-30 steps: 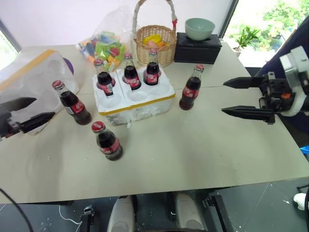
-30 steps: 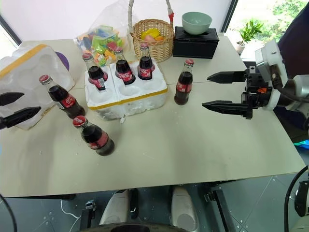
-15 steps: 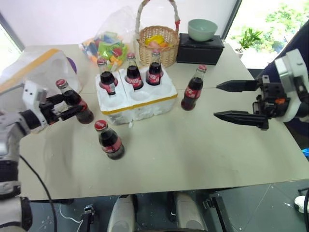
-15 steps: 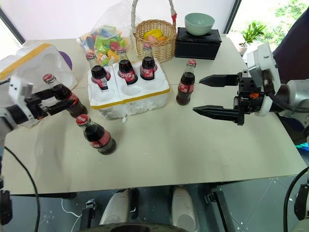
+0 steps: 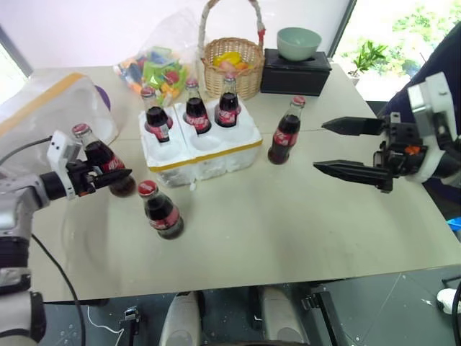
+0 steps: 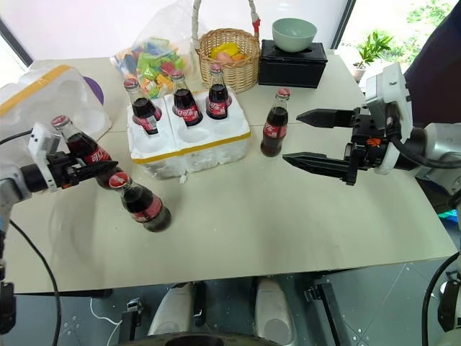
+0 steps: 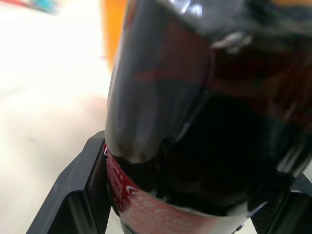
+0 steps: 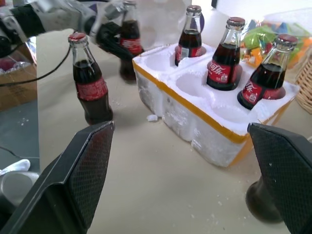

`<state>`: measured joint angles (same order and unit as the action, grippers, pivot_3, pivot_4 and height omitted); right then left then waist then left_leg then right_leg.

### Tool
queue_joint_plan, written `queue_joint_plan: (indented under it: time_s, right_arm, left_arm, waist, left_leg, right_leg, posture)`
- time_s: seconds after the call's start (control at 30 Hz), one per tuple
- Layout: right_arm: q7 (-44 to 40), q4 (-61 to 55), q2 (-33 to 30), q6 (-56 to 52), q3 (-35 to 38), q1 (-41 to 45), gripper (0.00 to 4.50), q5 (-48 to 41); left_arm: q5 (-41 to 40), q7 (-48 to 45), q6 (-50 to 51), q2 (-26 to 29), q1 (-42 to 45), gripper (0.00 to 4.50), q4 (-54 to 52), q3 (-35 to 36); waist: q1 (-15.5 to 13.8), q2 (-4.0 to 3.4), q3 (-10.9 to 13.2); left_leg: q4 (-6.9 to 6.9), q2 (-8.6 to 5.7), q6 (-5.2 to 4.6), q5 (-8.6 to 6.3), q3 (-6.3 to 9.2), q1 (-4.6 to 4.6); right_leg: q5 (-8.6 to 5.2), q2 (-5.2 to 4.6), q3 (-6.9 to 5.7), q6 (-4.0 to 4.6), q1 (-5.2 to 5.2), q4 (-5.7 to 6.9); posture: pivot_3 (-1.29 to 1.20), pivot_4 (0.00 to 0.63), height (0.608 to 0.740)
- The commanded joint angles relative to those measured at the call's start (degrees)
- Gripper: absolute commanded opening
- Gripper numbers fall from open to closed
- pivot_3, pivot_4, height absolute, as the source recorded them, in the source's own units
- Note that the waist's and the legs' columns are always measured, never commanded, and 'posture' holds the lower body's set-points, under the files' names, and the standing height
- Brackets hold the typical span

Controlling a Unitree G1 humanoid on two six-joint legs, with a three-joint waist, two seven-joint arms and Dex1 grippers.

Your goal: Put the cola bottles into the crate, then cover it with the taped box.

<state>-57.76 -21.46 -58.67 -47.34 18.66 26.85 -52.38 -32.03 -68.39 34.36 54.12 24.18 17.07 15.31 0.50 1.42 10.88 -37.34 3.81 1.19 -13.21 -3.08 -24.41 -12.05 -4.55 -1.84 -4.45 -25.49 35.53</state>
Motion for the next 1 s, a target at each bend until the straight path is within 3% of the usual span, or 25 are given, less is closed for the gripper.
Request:
queue_joint_plan:
  time_s: [0.03,0.1,0.2,0.37,0.63,0.87,0.93,1.0]
  right_arm:
    - [1.8,-2.3,0.6,0.0,2.4,-0.7,4.50,-1.5]
    - [2.9,-2.8,1.1,0.0,2.3,-1.3,4.50,-1.5]
    - [4.4,-3.4,1.6,0.0,2.4,-2.3,4.50,-1.7]
    - [7.5,-4.4,2.6,-0.3,3.1,-3.4,4.50,-2.2]
    - [12.0,-7.1,4.2,-0.7,4.0,-6.6,4.50,-3.3]
    - [13.4,-7.0,5.3,0.5,3.1,-8.3,4.50,-2.3]
    - [13.2,-6.5,5.5,0.8,2.7,-7.9,4.50,-2.0]
    - [12.7,-6.0,5.4,1.2,2.1,-7.6,4.50,-1.7]
  left_arm:
    - [-9.1,-5.0,7.2,5.2,1.9,2.87,-8.9,6.6]
    - [-11.8,-5.3,10.2,6.1,5.7,2.87,-9.6,6.8]
    - [-11.3,-2.8,10.2,2.8,16.6,2.87,-5.3,3.9]
    - [-2.0,-1.6,1.5,-7.0,30.3,2.87,7.0,-5.5]
    - [10.0,-5.7,-12.4,-14.1,35.1,2.87,21.2,-14.8]
    - [14.9,-5.1,-17.8,-17.1,32.7,2.87,21.9,-16.5]
    - [14.8,-4.5,-17.3,-17.4,32.0,3.94,21.2,-15.7]
    - [14.5,-4.3,-17.1,-17.1,31.2,4.46,19.9,-14.8]
  waist:
    - [-0.3,0.03,0.0]
    - [-0.7,0.03,0.0]
    - [-1.5,0.05,0.0]
    - [-2.4,0.03,0.0]
    - [-2.0,0.12,0.1]
    - [-2.1,0.11,0.1]
    - [-2.1,0.12,0.1]
    - [-2.1,0.11,0.1]
  left_leg:
    - [-0.01,0.00,0.00,0.00,0.02,-0.01]
    - [-0.03,-0.02,0.00,0.00,0.02,0.00]
    - [-0.20,-0.05,0.00,0.00,0.05,-0.02]
    - [-0.60,-0.09,-0.01,0.00,0.10,0.02]
    - [-0.63,-0.06,-0.08,-0.04,0.08,-0.18]
    - [-0.67,-0.06,-0.11,-0.05,0.10,-0.20]
    - [-0.71,-0.06,-0.11,-0.05,0.10,-0.20]
    - [-0.72,-0.06,-0.11,-0.05,0.10,-0.19]
  right_leg:
    - [-0.02,0.00,-0.01,0.04,0.01,-0.01]
    - [-0.09,-0.03,0.00,0.15,0.06,-0.05]
    - [-0.10,-0.01,-0.01,0.16,0.10,0.00]
    - [-0.01,0.00,0.00,0.01,0.39,0.05]
    - [0.11,0.07,0.03,-0.21,0.11,0.16]
    - [0.05,0.05,0.05,-0.12,0.11,0.21]
    - [0.02,0.05,0.06,-0.07,0.12,0.21]
    - [0.01,0.05,0.07,-0.05,0.13,0.22]
  posture:
    - [0.00,0.150,0.740]
    - [0.00,0.150,0.740]
    - [0.00,0.150,0.740]
    - [0.00,0.150,0.740]
    - [0.00,0.150,0.740]
    - [0.00,0.150,0.740]
    - [0.00,0.150,0.740]
    - [0.00,0.150,0.740]
